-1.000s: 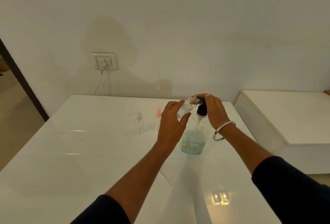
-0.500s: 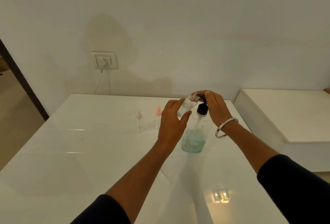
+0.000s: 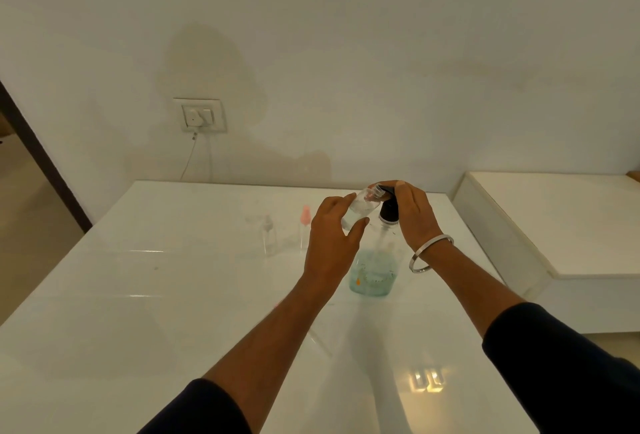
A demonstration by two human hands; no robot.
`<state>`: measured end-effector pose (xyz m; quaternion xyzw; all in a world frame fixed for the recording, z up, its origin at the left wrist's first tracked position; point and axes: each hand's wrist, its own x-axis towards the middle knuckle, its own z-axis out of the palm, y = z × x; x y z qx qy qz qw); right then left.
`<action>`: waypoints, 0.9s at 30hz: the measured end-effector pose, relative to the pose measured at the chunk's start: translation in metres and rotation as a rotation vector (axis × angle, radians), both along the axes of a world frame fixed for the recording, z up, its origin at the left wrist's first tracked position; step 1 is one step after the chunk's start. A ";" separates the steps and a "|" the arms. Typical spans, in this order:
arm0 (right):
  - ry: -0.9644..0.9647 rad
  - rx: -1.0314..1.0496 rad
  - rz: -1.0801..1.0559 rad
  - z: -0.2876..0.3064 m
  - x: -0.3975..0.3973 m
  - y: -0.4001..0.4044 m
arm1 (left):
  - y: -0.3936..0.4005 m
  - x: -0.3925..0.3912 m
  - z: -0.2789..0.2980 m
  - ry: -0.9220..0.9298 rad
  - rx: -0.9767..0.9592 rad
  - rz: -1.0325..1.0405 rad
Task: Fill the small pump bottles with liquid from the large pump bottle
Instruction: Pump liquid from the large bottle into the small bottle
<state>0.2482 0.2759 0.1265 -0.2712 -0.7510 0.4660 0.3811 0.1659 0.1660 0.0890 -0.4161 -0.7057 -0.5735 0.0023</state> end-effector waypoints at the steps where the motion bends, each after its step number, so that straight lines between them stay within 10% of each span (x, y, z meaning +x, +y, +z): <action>1: 0.002 -0.004 0.006 0.002 0.000 -0.001 | -0.001 0.000 0.001 0.003 0.001 -0.004; 27: -0.027 0.002 0.011 0.007 0.004 0.002 | -0.004 -0.001 0.007 0.032 0.006 -0.014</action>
